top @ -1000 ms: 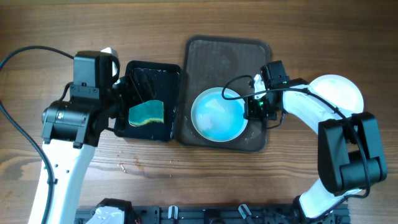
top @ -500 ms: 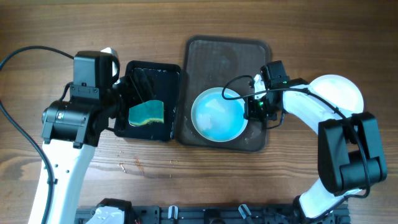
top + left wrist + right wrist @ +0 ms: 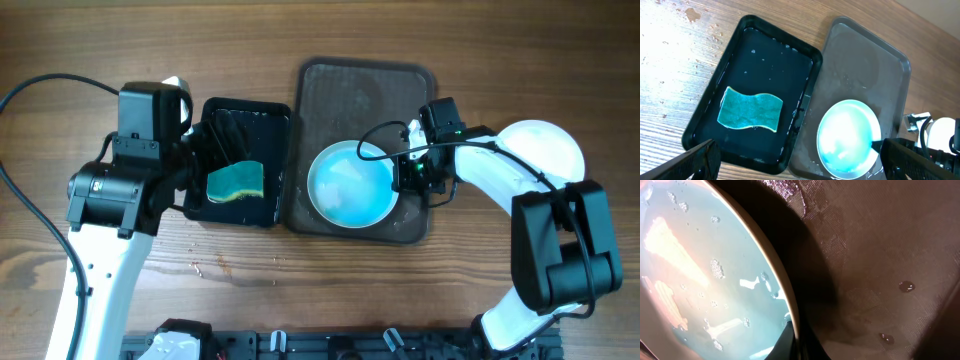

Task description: Clean dirty plates on tray and stack at the side

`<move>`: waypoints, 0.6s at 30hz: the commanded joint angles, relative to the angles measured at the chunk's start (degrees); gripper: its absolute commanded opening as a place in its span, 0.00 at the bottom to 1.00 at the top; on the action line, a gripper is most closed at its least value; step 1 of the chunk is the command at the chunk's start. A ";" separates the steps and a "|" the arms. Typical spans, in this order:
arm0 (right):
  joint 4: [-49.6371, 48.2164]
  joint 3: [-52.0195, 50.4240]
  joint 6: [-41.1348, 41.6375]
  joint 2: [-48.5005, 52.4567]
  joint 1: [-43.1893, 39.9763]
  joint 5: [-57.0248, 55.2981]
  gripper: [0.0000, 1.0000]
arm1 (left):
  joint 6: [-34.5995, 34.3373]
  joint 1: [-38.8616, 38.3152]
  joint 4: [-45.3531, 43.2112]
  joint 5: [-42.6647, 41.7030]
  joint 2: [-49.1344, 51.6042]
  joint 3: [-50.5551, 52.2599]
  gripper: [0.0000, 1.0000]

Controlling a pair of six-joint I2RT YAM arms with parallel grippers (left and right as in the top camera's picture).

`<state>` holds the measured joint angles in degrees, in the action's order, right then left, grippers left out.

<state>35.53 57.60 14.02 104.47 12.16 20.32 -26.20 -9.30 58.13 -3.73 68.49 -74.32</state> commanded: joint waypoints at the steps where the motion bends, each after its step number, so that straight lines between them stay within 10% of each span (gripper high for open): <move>1: 1.22 -1.09 -0.28 1.18 -0.55 -5.49 0.04 | 0.50 0.15 0.09 1.01 -0.72 -0.79 1.00; 18: -2.84 -1.07 -0.37 1.18 -0.57 -10.01 0.04 | 0.50 0.15 0.07 1.01 -0.72 -0.79 1.00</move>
<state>34.54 57.58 14.02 104.44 12.19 19.73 -26.20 -9.30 58.15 -3.73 68.49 -74.32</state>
